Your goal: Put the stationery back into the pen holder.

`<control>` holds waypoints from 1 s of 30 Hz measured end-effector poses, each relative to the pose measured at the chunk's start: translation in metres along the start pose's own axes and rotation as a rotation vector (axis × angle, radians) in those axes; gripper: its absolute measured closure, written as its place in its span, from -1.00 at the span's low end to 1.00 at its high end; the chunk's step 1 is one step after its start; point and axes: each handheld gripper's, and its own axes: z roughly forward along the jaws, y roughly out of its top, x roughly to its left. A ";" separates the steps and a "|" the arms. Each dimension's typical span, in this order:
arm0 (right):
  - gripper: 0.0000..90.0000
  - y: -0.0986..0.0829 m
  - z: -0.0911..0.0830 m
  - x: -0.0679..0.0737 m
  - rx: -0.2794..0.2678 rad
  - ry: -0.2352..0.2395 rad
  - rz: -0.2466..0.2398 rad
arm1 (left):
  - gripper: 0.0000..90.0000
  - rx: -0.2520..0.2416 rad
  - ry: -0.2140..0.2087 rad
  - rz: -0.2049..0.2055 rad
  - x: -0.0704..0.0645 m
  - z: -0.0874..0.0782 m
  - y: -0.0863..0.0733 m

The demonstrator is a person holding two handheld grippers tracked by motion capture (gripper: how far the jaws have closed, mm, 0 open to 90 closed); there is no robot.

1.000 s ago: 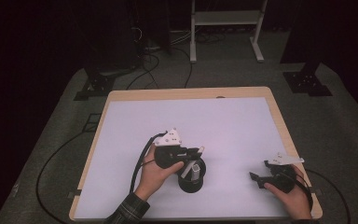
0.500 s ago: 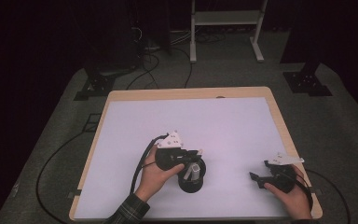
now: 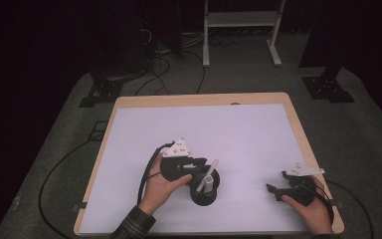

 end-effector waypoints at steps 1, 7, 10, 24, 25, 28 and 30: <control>-0.58 0.000 0.000 0.000 0.000 0.000 0.000 | 0.52 -0.001 0.006 0.001 0.000 -0.001 0.000; -0.58 0.000 0.000 0.000 0.001 0.000 0.002 | 0.44 0.008 0.037 0.000 0.005 -0.013 -0.002; -0.58 0.000 0.000 0.000 0.000 0.000 0.001 | 0.40 0.012 0.055 -0.002 0.007 -0.019 -0.003; -0.58 0.000 0.000 0.000 0.000 0.000 0.001 | 0.19 0.003 0.128 -0.036 0.017 -0.046 -0.010; -0.58 0.000 0.000 0.000 0.000 0.000 0.001 | 0.17 0.002 0.133 -0.041 0.018 -0.048 -0.011; -0.58 0.000 0.000 0.000 0.000 0.000 0.000 | 0.14 0.009 0.159 -0.050 0.023 -0.054 -0.014; -0.58 0.000 0.000 0.000 0.000 0.000 0.000 | 0.12 0.015 0.180 -0.056 0.026 -0.056 -0.016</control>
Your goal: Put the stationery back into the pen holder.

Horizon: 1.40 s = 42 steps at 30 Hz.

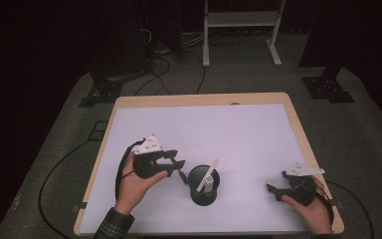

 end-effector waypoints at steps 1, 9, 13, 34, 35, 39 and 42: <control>-0.58 0.000 0.000 0.000 -0.001 0.000 0.002 | 0.11 0.002 0.013 -0.003 0.002 -0.001 -0.001; -0.58 0.000 0.000 0.000 -0.001 0.000 0.002 | 0.05 0.035 0.099 -0.048 0.017 -0.002 -0.007; -0.58 0.000 0.000 0.000 0.000 0.000 0.002 | 0.02 0.068 0.126 -0.078 0.024 0.003 -0.010; -0.58 0.000 0.000 0.000 0.000 0.000 0.000 | -0.10 0.215 0.193 -0.148 0.043 0.050 -0.019; -0.58 0.000 0.000 0.000 0.000 0.000 0.000 | -0.10 0.223 0.199 -0.147 0.043 0.052 -0.020; -0.58 0.000 0.000 0.000 0.000 0.001 0.000 | -0.11 0.255 0.210 -0.144 0.045 0.058 -0.024; -0.58 0.000 0.000 0.000 0.000 0.001 0.000 | -0.10 0.273 0.213 -0.154 0.046 0.062 -0.026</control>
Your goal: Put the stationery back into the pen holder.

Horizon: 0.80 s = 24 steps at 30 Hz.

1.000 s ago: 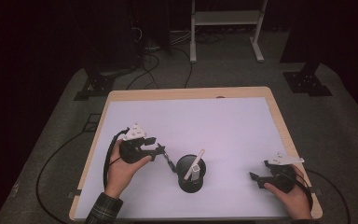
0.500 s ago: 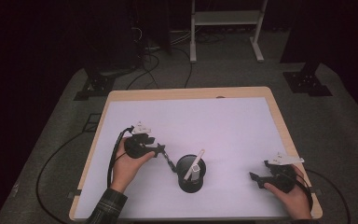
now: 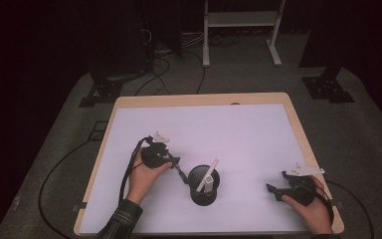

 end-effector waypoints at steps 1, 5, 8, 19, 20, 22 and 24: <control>-0.58 0.000 0.000 0.000 0.000 0.000 0.000 | -0.10 0.010 0.002 0.001 0.000 0.001 0.000; -0.58 0.000 0.000 0.000 0.000 -0.001 0.000 | -0.09 0.031 0.008 -0.016 -0.001 0.007 -0.002; -0.58 0.000 0.000 0.000 0.000 -0.001 0.000 | -0.05 0.038 0.013 -0.035 -0.001 0.011 -0.004; -0.58 0.000 0.000 0.000 0.000 0.000 0.000 | 0.00 0.049 0.007 -0.065 0.003 0.020 -0.006; -0.58 0.000 0.000 0.000 0.000 0.000 0.000 | 0.00 0.052 0.020 -0.057 0.002 0.021 -0.006; -0.58 0.000 0.000 0.000 0.000 -0.001 0.000 | 0.03 0.059 0.026 -0.055 0.002 0.021 -0.006; -0.58 0.000 0.000 0.000 0.000 -0.001 0.000 | 0.06 0.058 0.028 -0.060 0.003 0.021 -0.006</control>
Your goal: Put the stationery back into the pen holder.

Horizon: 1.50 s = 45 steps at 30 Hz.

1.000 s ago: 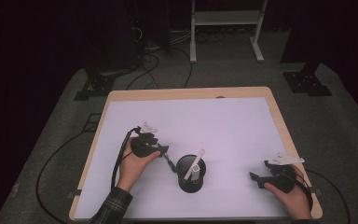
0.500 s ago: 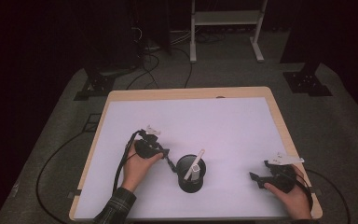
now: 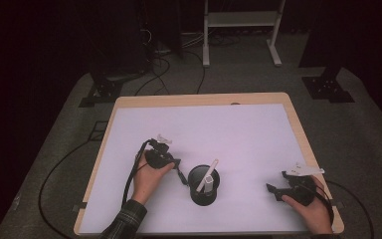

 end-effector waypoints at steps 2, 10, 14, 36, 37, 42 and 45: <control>-0.58 0.000 0.000 0.000 0.000 0.000 0.000 | 0.11 0.003 0.002 0.000 0.001 0.000 0.000; -0.58 0.000 0.000 0.000 0.000 0.000 0.000 | 0.30 0.013 0.013 0.005 0.003 0.000 0.001; -0.58 0.000 0.000 0.000 0.000 0.000 0.000 | 0.40 0.023 0.019 0.012 0.005 0.000 0.003; -0.58 0.000 0.000 0.000 0.001 0.001 0.002 | 0.66 0.223 0.085 0.061 0.002 0.005 0.025; -0.58 0.000 0.000 0.000 0.001 0.001 0.002 | 0.67 0.228 0.078 0.057 0.003 0.005 0.026; -0.58 0.000 0.000 0.000 0.001 0.001 0.003 | 0.68 0.267 0.097 0.090 -0.001 0.007 0.030; -0.58 0.000 0.000 0.000 0.001 0.001 0.002 | 0.69 0.282 0.104 0.102 -0.002 0.008 0.033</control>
